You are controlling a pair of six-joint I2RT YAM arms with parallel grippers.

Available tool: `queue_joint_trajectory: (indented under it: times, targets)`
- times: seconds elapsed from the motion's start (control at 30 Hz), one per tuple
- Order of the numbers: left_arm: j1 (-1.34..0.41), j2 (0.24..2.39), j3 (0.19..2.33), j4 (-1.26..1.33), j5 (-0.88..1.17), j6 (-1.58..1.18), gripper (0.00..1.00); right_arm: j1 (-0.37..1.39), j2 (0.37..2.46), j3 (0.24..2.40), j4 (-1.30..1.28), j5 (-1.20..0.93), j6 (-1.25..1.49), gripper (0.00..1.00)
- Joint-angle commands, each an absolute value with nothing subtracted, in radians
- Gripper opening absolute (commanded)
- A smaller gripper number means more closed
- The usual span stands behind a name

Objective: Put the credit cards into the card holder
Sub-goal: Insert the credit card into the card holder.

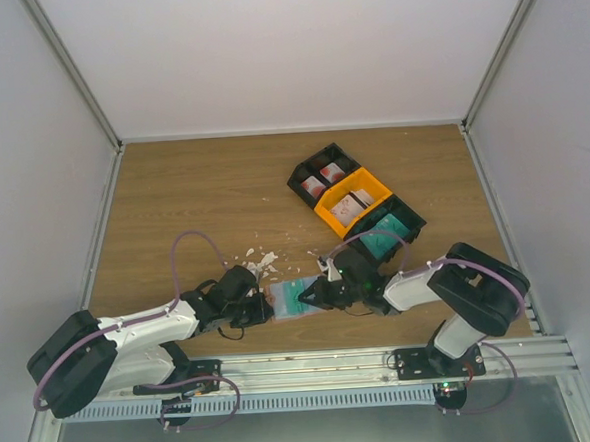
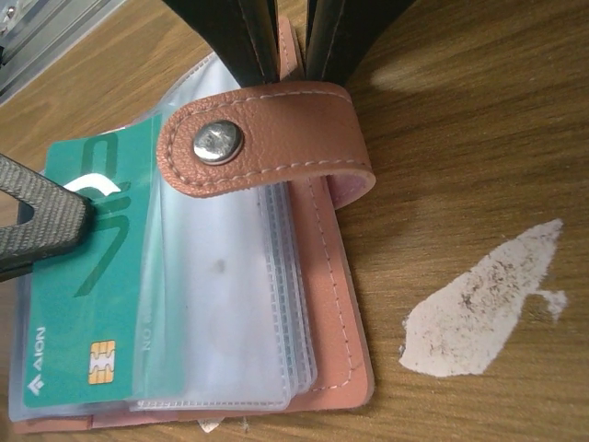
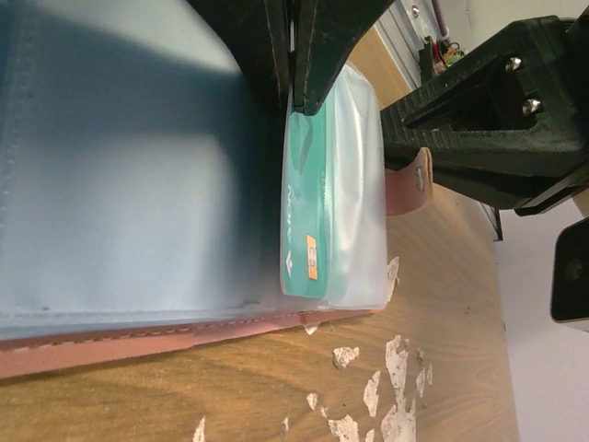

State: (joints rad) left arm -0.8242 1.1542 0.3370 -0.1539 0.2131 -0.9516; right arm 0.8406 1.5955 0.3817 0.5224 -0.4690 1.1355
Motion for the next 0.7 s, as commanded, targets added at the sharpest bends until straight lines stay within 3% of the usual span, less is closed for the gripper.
queue_joint_trajectory:
  times: [0.0,0.53,0.67]
  targets:
    - [-0.834,1.173,0.316,-0.152,0.21,-0.94,0.14,0.856,1.558,0.346,0.364,-0.352,1.106,0.01]
    - [-0.833,1.073,0.323,-0.159,0.212,-0.93,0.14,0.856,1.468,0.346,0.302,-0.25,1.016,0.01]
    - [-0.833,1.001,0.311,-0.112,0.22,-0.922,0.2,0.856,1.481,0.356,0.345,-0.308,0.942,0.02]
